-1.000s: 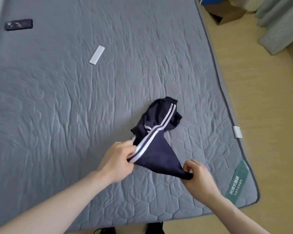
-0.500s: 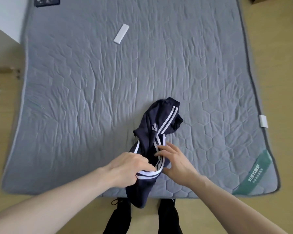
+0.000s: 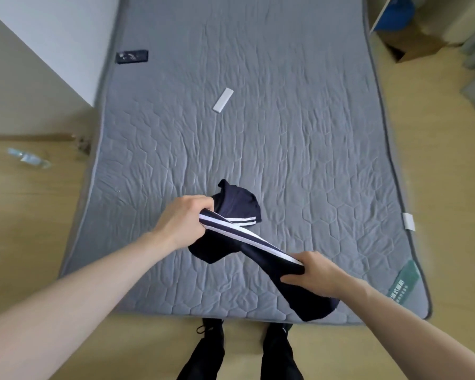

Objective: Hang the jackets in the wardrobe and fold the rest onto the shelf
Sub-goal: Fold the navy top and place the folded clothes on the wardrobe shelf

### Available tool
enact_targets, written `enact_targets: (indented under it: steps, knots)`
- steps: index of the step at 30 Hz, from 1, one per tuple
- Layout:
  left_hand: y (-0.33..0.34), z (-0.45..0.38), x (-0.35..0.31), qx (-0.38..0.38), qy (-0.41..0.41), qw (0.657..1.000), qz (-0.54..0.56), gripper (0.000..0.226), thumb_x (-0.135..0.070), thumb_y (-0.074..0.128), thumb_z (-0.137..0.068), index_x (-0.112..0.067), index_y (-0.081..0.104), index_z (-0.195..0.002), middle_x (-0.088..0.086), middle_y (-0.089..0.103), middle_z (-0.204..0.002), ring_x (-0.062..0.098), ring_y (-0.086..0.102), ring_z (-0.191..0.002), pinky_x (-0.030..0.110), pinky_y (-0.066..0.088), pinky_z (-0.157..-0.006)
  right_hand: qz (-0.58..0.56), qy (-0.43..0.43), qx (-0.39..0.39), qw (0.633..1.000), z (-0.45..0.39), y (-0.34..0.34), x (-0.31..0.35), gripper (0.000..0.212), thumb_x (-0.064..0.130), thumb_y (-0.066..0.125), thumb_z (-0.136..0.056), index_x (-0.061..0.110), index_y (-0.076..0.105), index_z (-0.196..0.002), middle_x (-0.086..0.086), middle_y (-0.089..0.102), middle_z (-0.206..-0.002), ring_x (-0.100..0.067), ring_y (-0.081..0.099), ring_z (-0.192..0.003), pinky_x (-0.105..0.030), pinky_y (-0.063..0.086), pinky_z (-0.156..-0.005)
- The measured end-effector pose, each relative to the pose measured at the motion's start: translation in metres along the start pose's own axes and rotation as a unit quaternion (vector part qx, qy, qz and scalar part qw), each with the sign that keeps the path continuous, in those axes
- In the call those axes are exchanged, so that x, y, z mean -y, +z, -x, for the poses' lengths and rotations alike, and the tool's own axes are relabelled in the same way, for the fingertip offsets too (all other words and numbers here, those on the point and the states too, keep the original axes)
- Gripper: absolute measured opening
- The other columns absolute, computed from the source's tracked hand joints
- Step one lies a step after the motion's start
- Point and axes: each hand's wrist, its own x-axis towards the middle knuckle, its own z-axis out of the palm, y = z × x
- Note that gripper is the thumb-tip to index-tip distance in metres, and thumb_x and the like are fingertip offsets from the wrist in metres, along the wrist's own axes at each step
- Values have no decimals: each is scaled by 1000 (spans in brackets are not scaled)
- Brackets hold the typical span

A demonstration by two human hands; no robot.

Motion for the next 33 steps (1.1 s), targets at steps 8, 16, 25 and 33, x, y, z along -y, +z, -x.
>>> enact_targets:
  steps: [8, 16, 25, 33]
  knots:
    - [-93, 53, -16, 44, -65, 997, 5, 19, -12, 68, -74, -25, 54, -75, -8, 59, -66, 17, 57, -65, 31, 40, -52, -99, 18, -198, 975, 82, -47, 78, 24, 35, 71, -93, 20, 66, -76, 9, 59, -59, -4, 50, -55, -24, 41, -56]
    - [-167, 83, -45, 34, -98, 979, 174, 21, -21, 85, -72, -14, 66, -76, 2, 71, -73, 16, 61, -66, 27, 45, -64, 14, 69, -353, 933, 112, -72, 142, 10, 23, 63, -97, 21, 73, -96, -1, 66, -94, -32, 59, -94, -40, 42, -77]
    - [-220, 117, -36, -50, -4, 997, 64, 24, -42, 74, -91, -19, 68, -86, -1, 66, -73, 23, 61, -73, 39, 47, -70, -114, 47, -441, 889, 127, -61, 190, 24, 29, 55, -101, 22, 63, -80, 3, 65, -69, -20, 61, -65, -31, 40, -52]
    - [-237, 128, -66, 21, -80, 926, 368, 18, -29, 62, -100, -14, 63, -89, -1, 59, -80, 10, 55, -75, 26, 40, -72, -135, 5, -519, 844, 145, -50, 236, 49, 37, 69, -95, 29, 50, -139, 8, 49, -139, -18, 42, -127, -33, 38, -98]
